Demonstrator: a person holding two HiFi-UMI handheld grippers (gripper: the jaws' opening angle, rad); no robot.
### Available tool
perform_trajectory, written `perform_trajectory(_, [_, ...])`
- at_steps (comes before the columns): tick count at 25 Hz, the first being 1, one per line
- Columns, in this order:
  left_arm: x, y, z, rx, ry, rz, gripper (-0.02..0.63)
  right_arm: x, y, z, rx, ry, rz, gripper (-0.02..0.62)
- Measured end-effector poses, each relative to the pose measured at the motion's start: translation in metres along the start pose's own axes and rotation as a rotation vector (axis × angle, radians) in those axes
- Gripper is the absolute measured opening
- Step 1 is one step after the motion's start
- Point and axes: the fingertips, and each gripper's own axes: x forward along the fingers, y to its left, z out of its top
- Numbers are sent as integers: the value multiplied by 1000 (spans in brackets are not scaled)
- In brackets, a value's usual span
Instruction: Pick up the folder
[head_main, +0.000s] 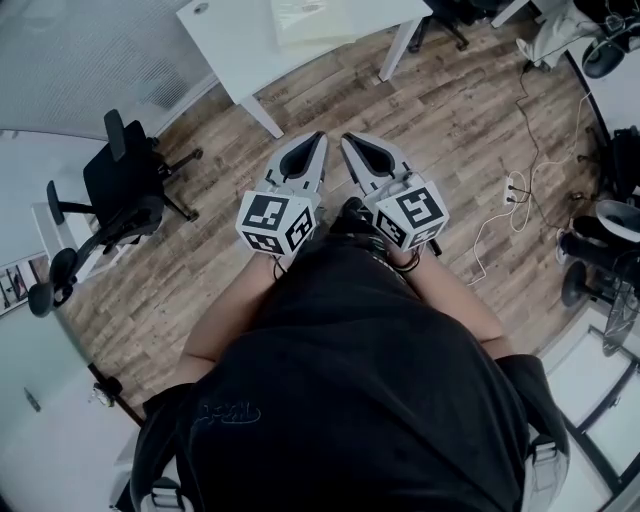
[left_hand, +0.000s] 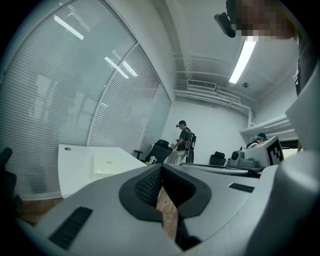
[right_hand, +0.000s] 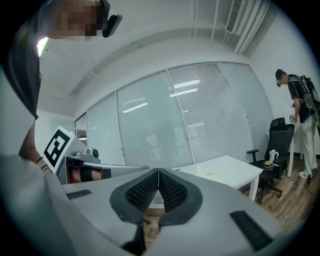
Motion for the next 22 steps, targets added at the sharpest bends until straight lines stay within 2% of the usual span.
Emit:
perform_trajectory(9, [60, -9, -2, -64, 18, -13, 14, 6, -58, 3, 33, 27, 32, 21])
perform_trajectory(13, [74, 2, 9, -77, -2, 4, 14, 15, -71, 5, 24, 37, 33, 21])
perform_trajectory(22, [116, 30, 21, -73, 11, -27, 14, 49, -108, 11, 25, 56, -12, 21])
